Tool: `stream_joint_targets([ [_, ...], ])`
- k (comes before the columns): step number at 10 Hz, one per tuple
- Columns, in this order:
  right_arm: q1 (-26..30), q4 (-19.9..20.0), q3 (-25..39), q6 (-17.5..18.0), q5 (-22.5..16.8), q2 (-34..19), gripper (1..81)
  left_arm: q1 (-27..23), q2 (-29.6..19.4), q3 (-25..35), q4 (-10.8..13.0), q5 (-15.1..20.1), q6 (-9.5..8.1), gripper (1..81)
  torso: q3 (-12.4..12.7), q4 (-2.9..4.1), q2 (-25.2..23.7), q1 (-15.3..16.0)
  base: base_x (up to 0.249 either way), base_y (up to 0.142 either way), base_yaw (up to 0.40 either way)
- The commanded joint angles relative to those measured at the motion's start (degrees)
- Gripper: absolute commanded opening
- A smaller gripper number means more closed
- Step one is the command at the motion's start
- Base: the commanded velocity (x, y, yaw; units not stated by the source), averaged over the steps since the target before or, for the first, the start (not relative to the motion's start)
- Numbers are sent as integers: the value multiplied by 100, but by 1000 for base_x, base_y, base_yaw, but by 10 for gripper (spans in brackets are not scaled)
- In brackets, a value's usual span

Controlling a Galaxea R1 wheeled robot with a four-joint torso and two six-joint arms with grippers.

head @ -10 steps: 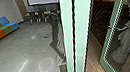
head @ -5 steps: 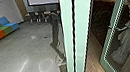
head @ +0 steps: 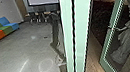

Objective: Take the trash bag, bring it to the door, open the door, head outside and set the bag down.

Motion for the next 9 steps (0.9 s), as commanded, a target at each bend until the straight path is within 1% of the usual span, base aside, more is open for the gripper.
stream_joint_targets([
  [1,228,2314,-148,-2116,-292,97,811,-110,11,38,56,365,48,10,0,0,0,0,0,0,0],
  [2,255,2899,-174,-2489,-292,159,811,-128,11,38,64,365,48,10,0,0,0,0,0,0,0],
  [3,324,3211,-313,-2589,-240,272,811,-171,11,38,73,365,48,10,0,0,0,0,0,0,0],
  [4,508,3220,-517,-2589,-319,370,811,-233,20,38,73,374,48,10,0,0,0,0,0,0,0],
  [5,527,3185,-658,-2606,-521,519,811,-269,29,38,82,383,48,10,0,0,0,0,0,0,0],
  [6,553,3149,-790,-2598,-556,607,811,-286,29,38,82,383,48,10,0,0,0,0,0,0,0],
  [7,553,3132,-851,-2615,-556,686,811,-295,38,38,82,383,48,10,198,0,0,0,0,0,0],
  [8,545,3097,-878,-2606,-556,713,811,-304,38,20,82,383,48,10,542,0,0,0,0,0,0],
  [9,545,3105,-904,-2598,-556,704,811,-313,73,-67,82,383,48,10,577,0,0,2,0,0,0],
])
